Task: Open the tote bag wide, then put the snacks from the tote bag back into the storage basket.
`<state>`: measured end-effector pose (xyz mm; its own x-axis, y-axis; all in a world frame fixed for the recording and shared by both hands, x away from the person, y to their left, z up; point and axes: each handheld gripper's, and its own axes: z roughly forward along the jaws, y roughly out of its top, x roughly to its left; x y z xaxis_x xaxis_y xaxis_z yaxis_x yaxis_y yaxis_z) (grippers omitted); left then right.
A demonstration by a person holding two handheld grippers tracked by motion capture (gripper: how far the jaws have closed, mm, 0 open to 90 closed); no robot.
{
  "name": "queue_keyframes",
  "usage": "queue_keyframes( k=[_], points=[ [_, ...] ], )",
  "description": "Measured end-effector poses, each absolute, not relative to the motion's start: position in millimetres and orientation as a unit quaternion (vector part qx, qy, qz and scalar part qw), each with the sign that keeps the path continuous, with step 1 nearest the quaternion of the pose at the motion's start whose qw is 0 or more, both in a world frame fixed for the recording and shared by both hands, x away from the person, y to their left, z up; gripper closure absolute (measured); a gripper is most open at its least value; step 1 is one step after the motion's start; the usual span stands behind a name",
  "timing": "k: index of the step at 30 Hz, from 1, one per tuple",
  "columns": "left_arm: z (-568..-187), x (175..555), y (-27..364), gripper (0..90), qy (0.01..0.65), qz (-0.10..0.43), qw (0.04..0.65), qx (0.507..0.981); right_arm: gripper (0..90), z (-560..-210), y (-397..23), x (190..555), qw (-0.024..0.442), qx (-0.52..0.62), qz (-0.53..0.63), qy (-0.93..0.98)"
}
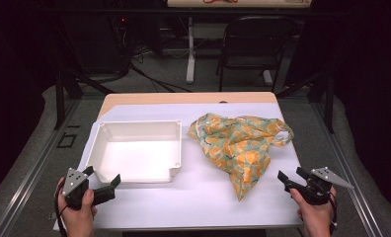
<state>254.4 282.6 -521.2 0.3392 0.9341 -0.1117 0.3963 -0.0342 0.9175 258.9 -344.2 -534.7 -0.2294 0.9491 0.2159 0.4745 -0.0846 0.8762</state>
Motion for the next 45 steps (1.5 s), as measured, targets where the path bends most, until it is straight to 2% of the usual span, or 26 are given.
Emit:
queue_keyframes(
  k=[8,11,13,19,23,28,40,45],
  points=[
    [-529,261,278,0.2,0.51,0.283,0.47,0.662,20.9,-535,-338,261,0.287,0.552,0.471,0.625],
    [-530,268,272,0.2,0.509,0.275,0.471,0.666,20.0,-534,-335,269,0.27,0.557,0.477,0.624],
    [-529,271,267,0.2,0.502,0.275,0.469,0.673,19.5,-530,-331,274,0.264,0.553,0.483,0.626],
    [-523,264,254,0.2,0.489,0.269,0.484,0.674,16.2,-504,-312,284,0.292,0.527,0.477,0.64],
    [-519,262,244,0.2,0.475,0.268,0.483,0.686,14.9,-488,-310,295,0.272,0.528,0.487,0.64],
    [-514,259,234,0.2,0.466,0.264,0.484,0.692,15.3,-476,-304,310,0.274,0.53,0.489,0.636],
    [-507,262,229,0.2,0.463,0.253,0.5,0.687,20.4,-466,-281,351,0.261,0.534,0.48,0.646],
    [-505,264,228,0.2,0.46,0.254,0.499,0.689,21.8,-463,-256,367,0.245,0.506,0.487,0.668]
  ],
)
